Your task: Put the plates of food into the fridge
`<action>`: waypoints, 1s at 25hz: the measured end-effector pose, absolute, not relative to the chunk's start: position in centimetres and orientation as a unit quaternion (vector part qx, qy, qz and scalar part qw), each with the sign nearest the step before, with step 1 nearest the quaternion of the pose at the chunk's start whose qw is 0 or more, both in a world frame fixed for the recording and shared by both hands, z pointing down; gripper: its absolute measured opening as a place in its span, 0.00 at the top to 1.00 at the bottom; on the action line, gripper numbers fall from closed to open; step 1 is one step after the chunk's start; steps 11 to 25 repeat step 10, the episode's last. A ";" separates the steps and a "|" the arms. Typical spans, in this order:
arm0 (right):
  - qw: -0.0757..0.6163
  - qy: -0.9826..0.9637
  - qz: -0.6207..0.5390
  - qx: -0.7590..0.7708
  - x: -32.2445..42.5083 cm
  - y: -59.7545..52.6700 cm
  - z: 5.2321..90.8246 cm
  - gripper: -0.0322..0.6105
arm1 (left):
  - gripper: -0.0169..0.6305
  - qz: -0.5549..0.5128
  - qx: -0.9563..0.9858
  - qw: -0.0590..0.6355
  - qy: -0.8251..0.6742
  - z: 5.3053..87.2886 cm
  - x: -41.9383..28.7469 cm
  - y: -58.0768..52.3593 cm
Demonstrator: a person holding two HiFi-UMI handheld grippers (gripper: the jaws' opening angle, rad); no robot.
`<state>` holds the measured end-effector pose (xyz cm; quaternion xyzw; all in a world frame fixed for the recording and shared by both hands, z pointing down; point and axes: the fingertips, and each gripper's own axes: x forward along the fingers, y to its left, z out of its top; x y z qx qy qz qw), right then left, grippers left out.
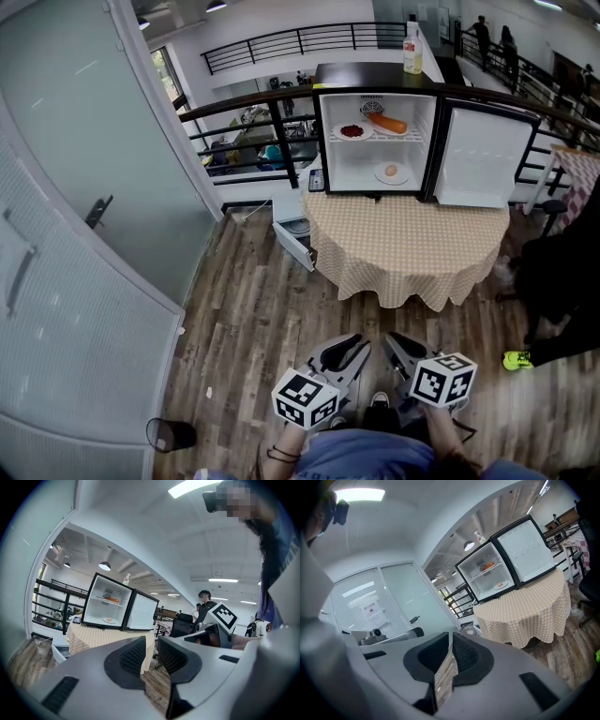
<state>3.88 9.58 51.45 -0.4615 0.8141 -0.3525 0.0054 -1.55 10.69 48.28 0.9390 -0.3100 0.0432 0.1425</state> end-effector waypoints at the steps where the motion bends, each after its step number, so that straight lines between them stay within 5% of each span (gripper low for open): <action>1: 0.004 0.815 -0.354 -0.459 3.8 9.6 51.5 0.89 | 0.83 0.042 0.939 0.142 -0.310 48.2 -1.5 10.7; 25: 0.001 0.817 -0.349 -0.460 4.4 9.5 51.2 0.89 | 0.83 0.037 0.939 0.141 -0.312 47.8 -1.0 10.3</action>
